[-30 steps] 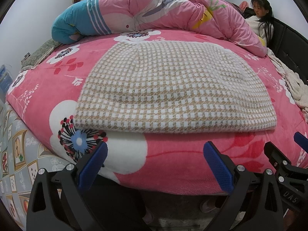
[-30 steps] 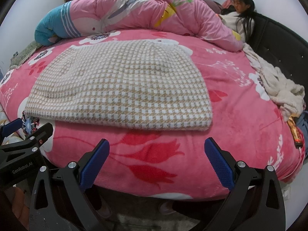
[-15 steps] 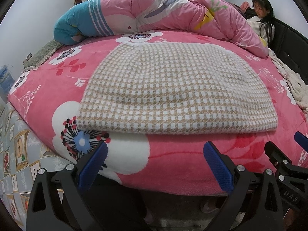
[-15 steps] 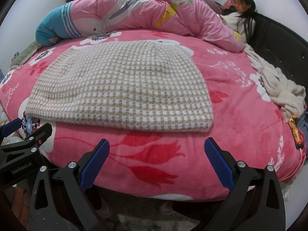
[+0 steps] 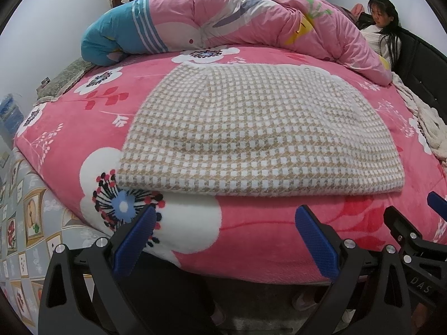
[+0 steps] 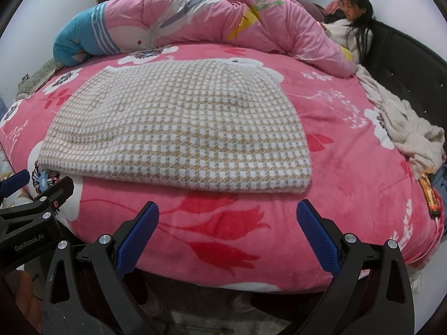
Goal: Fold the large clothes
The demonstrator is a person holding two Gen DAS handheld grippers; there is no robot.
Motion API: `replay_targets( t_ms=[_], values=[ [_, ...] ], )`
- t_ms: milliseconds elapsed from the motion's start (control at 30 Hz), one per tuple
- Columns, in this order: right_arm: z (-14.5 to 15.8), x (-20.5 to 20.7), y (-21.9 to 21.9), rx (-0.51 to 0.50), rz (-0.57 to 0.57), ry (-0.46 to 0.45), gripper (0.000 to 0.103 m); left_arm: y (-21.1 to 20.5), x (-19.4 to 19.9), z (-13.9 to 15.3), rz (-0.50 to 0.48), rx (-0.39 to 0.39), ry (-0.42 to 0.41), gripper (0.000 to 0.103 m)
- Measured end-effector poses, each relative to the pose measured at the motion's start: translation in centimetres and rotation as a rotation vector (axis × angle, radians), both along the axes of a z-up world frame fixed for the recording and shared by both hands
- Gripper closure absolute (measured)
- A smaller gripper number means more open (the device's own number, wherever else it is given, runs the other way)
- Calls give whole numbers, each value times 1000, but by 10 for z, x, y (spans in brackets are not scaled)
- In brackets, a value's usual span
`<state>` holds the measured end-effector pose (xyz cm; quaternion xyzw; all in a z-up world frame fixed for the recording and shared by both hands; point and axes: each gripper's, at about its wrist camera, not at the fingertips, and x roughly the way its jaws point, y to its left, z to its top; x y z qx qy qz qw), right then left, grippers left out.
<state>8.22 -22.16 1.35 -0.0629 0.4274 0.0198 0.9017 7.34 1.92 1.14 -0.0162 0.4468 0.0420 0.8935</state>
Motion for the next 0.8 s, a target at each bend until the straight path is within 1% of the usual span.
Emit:
replay_targets(
  t_ms=[800],
  values=[
    [-1,1,-3,-1,18,6,8,2,0,-2,18,15,5,5]
  ],
)
